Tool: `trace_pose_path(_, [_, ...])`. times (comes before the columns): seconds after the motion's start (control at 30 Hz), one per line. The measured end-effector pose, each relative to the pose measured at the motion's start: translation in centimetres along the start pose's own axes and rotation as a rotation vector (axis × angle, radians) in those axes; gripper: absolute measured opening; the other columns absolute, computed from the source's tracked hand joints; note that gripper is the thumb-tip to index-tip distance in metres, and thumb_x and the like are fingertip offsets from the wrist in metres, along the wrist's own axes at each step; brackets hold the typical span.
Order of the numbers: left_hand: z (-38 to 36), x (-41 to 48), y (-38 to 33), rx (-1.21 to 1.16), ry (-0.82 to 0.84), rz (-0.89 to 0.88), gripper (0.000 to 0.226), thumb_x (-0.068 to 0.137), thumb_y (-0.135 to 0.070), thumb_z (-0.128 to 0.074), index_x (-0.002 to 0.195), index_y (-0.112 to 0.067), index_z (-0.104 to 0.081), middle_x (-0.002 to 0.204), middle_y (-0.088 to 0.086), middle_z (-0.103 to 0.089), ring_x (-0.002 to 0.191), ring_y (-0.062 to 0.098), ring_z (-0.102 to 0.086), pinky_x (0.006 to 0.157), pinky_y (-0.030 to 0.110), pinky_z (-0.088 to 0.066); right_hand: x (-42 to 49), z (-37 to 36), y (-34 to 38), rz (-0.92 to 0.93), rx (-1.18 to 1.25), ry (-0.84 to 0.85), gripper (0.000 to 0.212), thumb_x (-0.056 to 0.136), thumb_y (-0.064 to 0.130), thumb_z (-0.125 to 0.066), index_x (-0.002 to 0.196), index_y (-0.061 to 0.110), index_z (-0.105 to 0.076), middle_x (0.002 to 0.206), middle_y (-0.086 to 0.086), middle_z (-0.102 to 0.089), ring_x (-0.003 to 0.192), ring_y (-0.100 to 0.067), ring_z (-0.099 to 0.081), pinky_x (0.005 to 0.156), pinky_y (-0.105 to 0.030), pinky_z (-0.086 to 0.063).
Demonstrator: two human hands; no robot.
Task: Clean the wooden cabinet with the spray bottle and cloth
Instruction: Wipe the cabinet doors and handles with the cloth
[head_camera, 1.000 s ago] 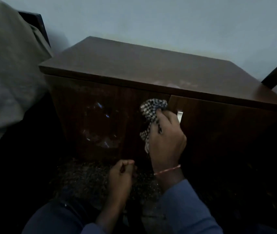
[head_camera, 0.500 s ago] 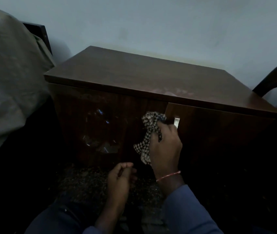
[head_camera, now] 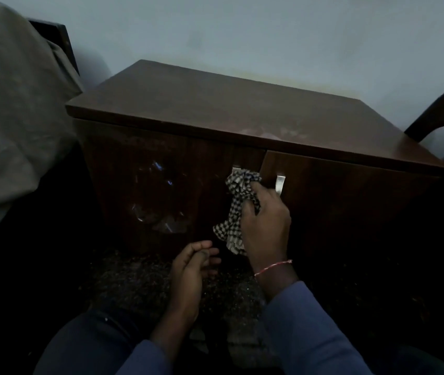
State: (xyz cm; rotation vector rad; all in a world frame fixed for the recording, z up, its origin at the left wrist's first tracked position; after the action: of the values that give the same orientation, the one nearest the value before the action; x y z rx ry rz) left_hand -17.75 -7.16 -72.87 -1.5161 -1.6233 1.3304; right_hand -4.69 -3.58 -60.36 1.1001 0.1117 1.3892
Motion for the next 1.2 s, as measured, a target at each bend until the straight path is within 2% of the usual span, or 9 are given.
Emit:
trace_pose_path(0.1, [0.1, -0.6, 0.0, 0.005, 0.019, -0.001, 0.023, 0.094, 0.001, -0.045, 0.092, -0.009, -0.066, 0.088, 0.012, -0.071, 0.074, 0.023, -0.065, 0.058, 0.026, -0.049, -1.1, -0.7, -1.3, -0.08, -0.054, 0.19, 0.033, 0.085, 0.012, -0.061, 0.118, 0.014, -0.067, 0.111, -0.009, -0.068, 0.102, -0.027, -0.064, 0.09, -0.033, -0.051])
trace_pose_path(0.27, [-0.2, 0.6, -0.4, -0.066, 0.054, 0.035, 0.018, 0.094, -0.008, -0.046, 0.098, -0.008, -0.064, 0.09, 0.014, -0.071, 0.072, 0.019, -0.067, 0.054, 0.023, -0.052, 0.4, 2.4, 2.0, 0.001, 0.198, -0.166, 0.037, 0.083, 0.006, -0.065, 0.12, 0.011, -0.064, 0.113, -0.004, -0.068, 0.104, -0.015, -0.063, 0.093, -0.028, -0.049])
trace_pose_path(0.37, [-0.3, 1.8, -0.9, -0.126, 0.085, 0.062, 0.037, 0.076, -0.028, -0.052, 0.104, -0.006, -0.062, 0.088, 0.01, -0.072, 0.071, 0.017, -0.068, 0.056, 0.024, -0.052, 1.0, 1.3, 3.0, 0.088, 0.085, -0.147, 0.036, 0.084, 0.003, -0.06, 0.12, 0.005, -0.063, 0.113, -0.009, -0.067, 0.105, -0.021, -0.061, 0.091, -0.015, -0.039])
trace_pose_path(0.5, [0.2, 2.5, -1.3, -0.128, 0.085, 0.036, 0.029, 0.085, -0.025, -0.047, 0.104, -0.008, -0.062, 0.087, 0.008, -0.071, 0.072, 0.017, -0.066, 0.06, 0.027, -0.051, 0.0, -0.1, 1.3, -0.02, 0.152, -0.057, 0.039, 0.087, 0.012, -0.054, 0.126, 0.009, -0.061, 0.119, -0.006, -0.067, 0.111, -0.018, -0.061, 0.097, -0.026, -0.046])
trace_pose_path(0.63, [0.0, 1.9, -1.1, -0.098, 0.082, 0.024, 0.021, 0.095, -0.013, -0.042, 0.098, -0.009, -0.063, 0.082, 0.006, -0.07, 0.064, 0.011, -0.065, 0.053, 0.022, -0.051, -0.3, -0.5, -1.0, -0.186, 0.094, 0.2, 0.015, 0.085, 0.015, -0.059, 0.094, 0.016, -0.071, 0.079, 0.003, -0.07, 0.072, -0.011, -0.064, 0.068, -0.028, -0.049])
trace_pose_path(0.7, [0.1, 1.8, -1.1, -0.098, 0.082, 0.019, 0.023, 0.097, -0.009, -0.04, 0.099, -0.008, -0.062, 0.084, 0.009, -0.07, 0.061, 0.009, -0.065, 0.052, 0.021, -0.051, -0.9, 0.7, -1.1, -0.242, 0.166, 0.17, 0.012, 0.084, 0.014, -0.065, 0.092, 0.02, -0.07, 0.077, 0.009, -0.069, 0.07, -0.005, -0.065, 0.068, -0.031, -0.054])
trace_pose_path(0.83, [0.7, 2.0, -1.3, -0.132, 0.03, -0.008, 0.022, 0.097, -0.011, -0.042, 0.095, -0.008, -0.064, 0.082, 0.007, -0.069, 0.061, 0.011, -0.065, 0.052, 0.024, -0.05, -0.9, 3.1, 3.6, 0.035, 0.288, -0.057, 0.02, 0.086, 0.011, -0.068, 0.104, 0.02, -0.066, 0.091, 0.012, -0.069, 0.083, 0.0, -0.066, 0.075, -0.018, -0.053])
trace_pose_path(1.0, [0.8, 2.0, -1.6, -0.142, 0.03, -0.023, 0.023, 0.085, -0.024, -0.051, 0.094, -0.009, -0.066, 0.085, 0.008, -0.069, 0.069, 0.015, -0.063, 0.057, 0.028, -0.049, -1.2, -1.1, 4.5, 0.23, -0.043, -0.092, 0.027, 0.082, 0.009, -0.069, 0.109, 0.008, -0.071, 0.089, -0.008, -0.072, 0.078, -0.02, -0.068, 0.073, -0.023, -0.048])
trace_pose_path(1.2, [1.2, 1.9, -2.0, -0.162, 0.048, -0.047, 0.028, 0.095, -0.005, -0.043, 0.1, -0.01, -0.07, 0.097, 0.005, -0.075, 0.096, 0.019, -0.067, 0.077, 0.024, -0.053, -4.1, -6.3, 1.2, 0.002, -0.106, 0.245, 0.022, 0.087, 0.015, -0.059, 0.106, 0.013, -0.071, 0.095, -0.01, -0.073, 0.088, -0.028, -0.069, 0.076, -0.035, -0.054])
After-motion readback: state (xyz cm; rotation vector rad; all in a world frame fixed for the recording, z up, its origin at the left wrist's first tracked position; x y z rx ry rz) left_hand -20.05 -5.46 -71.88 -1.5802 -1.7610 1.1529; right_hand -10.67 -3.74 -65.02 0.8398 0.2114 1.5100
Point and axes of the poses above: each hand's wrist, its own x-axis towards the middle knuckle, its own z-axis out of the back of the hand, y = z × x, the point moved 5 cm from there along x, towards the middle knuckle
